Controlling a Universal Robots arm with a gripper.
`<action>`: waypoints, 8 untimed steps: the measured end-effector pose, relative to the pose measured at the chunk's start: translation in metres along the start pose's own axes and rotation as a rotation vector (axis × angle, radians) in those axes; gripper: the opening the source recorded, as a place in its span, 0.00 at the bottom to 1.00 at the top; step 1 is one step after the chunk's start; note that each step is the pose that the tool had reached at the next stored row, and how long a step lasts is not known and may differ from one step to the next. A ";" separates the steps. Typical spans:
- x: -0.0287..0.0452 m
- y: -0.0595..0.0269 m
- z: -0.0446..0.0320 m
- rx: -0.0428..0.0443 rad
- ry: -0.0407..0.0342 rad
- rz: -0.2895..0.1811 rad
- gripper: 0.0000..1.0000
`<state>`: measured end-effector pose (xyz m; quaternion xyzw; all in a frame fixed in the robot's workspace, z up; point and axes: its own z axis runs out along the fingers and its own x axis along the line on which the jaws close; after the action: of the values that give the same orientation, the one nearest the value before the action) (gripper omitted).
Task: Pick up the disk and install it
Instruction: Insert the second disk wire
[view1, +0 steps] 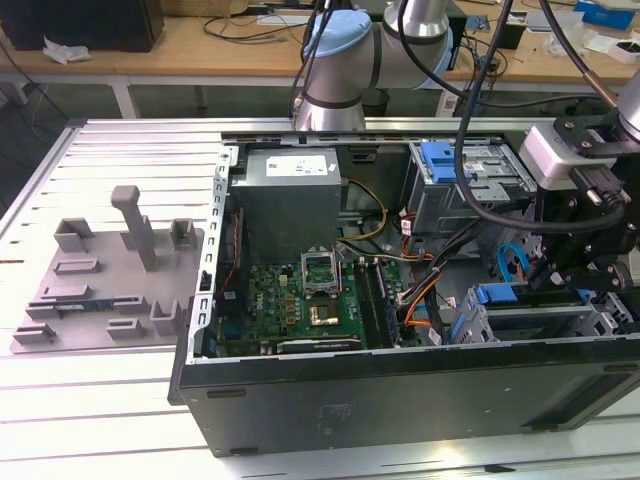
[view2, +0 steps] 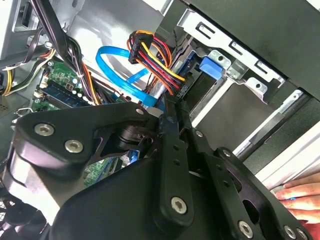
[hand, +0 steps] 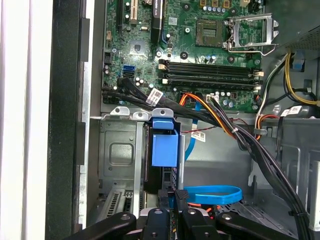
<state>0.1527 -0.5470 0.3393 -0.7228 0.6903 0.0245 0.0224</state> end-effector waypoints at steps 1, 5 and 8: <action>0.0000 0.0000 0.0001 0.0000 0.0000 0.000 0.16; 0.0001 0.0000 0.0006 0.0000 0.0000 0.000 0.16; 0.0001 0.0000 0.0007 -0.0001 0.0000 0.000 0.16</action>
<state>0.1526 -0.5471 0.3386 -0.7227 0.6903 0.0246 0.0224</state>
